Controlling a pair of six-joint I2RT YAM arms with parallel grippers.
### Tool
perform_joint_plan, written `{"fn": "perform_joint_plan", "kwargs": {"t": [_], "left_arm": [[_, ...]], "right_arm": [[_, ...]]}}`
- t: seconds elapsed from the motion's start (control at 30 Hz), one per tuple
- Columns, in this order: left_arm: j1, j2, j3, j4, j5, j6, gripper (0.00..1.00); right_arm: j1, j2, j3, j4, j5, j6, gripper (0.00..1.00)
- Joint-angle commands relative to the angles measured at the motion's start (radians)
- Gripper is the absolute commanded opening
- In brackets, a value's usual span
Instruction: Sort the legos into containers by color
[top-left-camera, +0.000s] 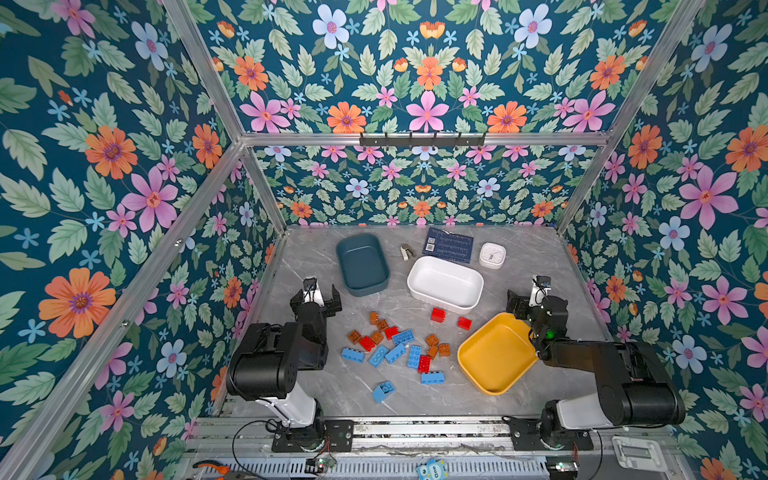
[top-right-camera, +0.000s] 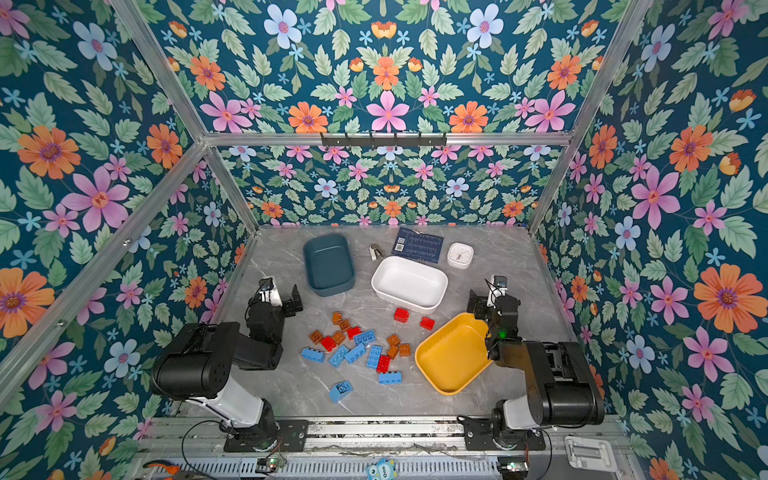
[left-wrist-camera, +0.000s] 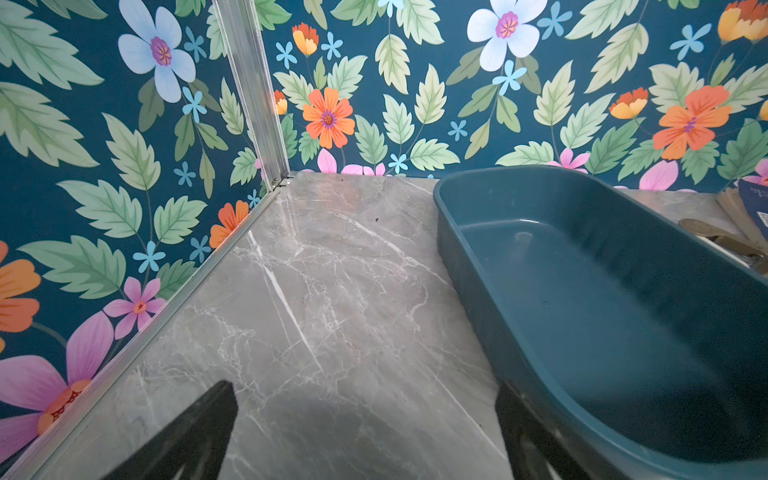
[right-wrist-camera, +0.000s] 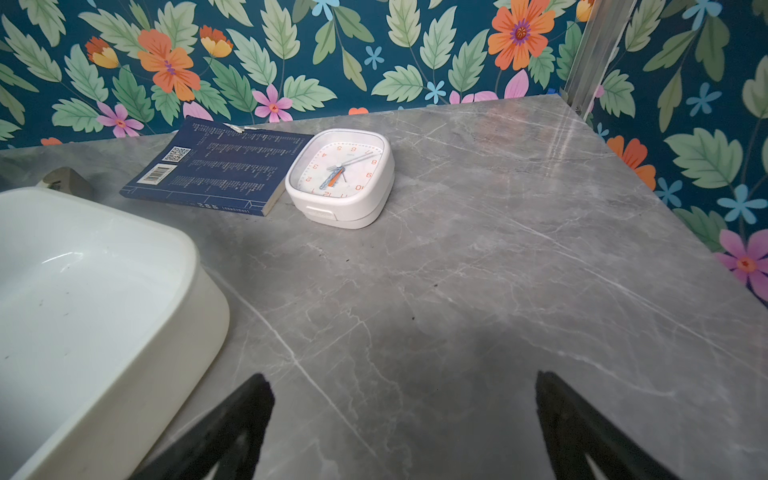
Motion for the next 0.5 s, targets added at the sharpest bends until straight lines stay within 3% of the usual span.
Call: {"fn": "perform_joint_plan", "kwargs": {"t": [0.0,0.23,0.3,0.47], "left_arm": [[0.0,0.0,0.002,0.005,0.0,0.0,1.0],[0.0,-0.021,-0.008,0.007,-0.006,0.0,1.0],[0.0,-0.059,-0.01,-0.018,-0.007,0.0,1.0],[-0.002,-0.242,0.034,-0.26,-0.014,-0.01,1.0]], "right_arm": [[-0.001,0.0,0.004,-0.009,0.003,0.001,0.99],[0.0,-0.014,0.002,-0.007,-0.009,-0.009,0.99],[-0.001,-0.067,0.016,-0.082,-0.03,-0.019,0.99],[-0.001,-0.199,0.033,-0.213,-0.056,-0.026,0.99]]}}
